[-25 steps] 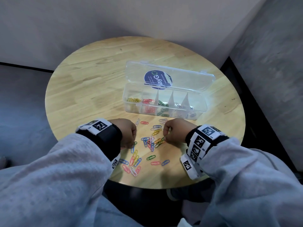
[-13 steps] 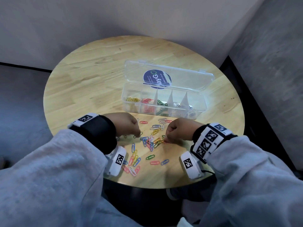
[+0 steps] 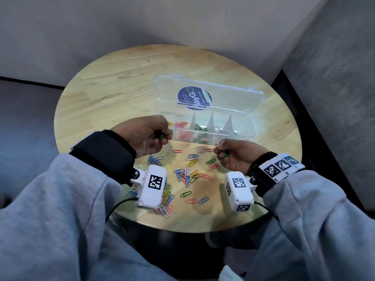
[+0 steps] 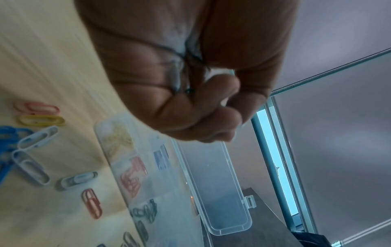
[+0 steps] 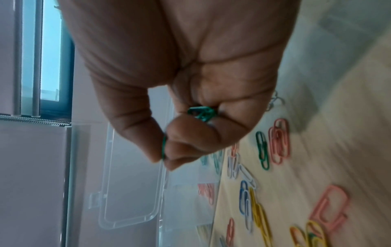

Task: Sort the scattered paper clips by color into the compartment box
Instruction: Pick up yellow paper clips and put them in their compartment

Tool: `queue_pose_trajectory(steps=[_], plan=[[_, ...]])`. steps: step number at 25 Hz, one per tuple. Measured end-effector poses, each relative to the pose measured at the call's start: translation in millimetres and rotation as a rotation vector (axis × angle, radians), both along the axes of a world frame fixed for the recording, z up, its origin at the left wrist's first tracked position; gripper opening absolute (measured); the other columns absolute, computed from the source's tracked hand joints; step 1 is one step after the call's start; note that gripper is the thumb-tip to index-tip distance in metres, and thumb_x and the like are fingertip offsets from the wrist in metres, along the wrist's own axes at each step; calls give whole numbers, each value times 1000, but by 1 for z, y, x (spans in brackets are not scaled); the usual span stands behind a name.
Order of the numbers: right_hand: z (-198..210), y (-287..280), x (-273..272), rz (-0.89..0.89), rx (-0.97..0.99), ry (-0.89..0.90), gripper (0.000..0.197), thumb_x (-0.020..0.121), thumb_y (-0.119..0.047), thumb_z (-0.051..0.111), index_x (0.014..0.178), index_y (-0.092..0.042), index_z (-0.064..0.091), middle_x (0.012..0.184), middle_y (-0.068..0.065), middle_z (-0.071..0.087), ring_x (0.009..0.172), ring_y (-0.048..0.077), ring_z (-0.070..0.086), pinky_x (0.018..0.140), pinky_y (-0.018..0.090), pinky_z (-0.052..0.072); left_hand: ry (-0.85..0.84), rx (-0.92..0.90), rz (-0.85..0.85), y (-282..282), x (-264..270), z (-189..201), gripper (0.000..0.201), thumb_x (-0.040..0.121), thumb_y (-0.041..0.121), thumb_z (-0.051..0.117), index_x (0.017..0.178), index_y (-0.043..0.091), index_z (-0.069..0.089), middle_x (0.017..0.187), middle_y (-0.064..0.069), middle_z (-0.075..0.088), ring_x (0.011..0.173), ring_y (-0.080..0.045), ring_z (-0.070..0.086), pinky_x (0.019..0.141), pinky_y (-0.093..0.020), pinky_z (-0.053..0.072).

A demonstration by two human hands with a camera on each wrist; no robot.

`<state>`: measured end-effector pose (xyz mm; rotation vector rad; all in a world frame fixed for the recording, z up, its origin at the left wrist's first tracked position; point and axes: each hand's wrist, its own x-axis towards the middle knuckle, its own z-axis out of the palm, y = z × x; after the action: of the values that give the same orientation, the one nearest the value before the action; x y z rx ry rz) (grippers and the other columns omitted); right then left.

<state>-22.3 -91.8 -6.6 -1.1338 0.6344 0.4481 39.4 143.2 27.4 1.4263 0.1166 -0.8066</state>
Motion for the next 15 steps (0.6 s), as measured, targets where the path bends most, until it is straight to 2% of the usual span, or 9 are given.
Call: queue_pose_trajectory(steps=[4,7,9,12,14,15], plan=[[3,-2,3,-51,-50,24,23,90,2,37,80,-7,56,50,4,56,37,10,53,40,14,46,50,-23,-13,-1,2,1,28,86,2,34,80,13,59,61,0,48,42,-7,45,37,-12,36],[3,-5,5,-4,-130,38,19,92,-5,42,77,-8,54,53,3,52,40,9,50,39,14,43,34,66,-82,-7,-1,1,24,88,10,37,75,11,58,61,0,48,41,-7,42,35,-12,33],[0,-6,6,141,-363,41,17,91,-8,51,74,-12,50,58,3,46,41,8,44,37,15,36,-61,246,-163,-14,-4,-5,25,90,15,45,67,12,54,60,0,43,41,-7,37,36,-14,27],[-5,-6,9,504,-867,-5,17,85,-11,63,71,-16,54,62,2,47,50,11,40,43,19,33,-264,555,-405,-21,-4,-16,28,85,29,63,60,17,56,55,1,37,47,-14,31,47,-20,25],[-3,-1,10,654,-1089,-30,13,80,-16,67,73,-22,58,65,-5,51,56,9,43,49,20,35,-417,758,-557,-22,-5,-20,24,77,36,71,63,20,60,56,4,46,52,-14,41,53,-21,33],[-2,3,11,692,-1169,-45,12,79,-18,69,75,-25,60,67,-9,51,60,8,45,51,21,36,-477,828,-606,-23,-6,-23,18,75,35,73,69,22,63,59,6,51,56,-11,46,56,-21,36]])
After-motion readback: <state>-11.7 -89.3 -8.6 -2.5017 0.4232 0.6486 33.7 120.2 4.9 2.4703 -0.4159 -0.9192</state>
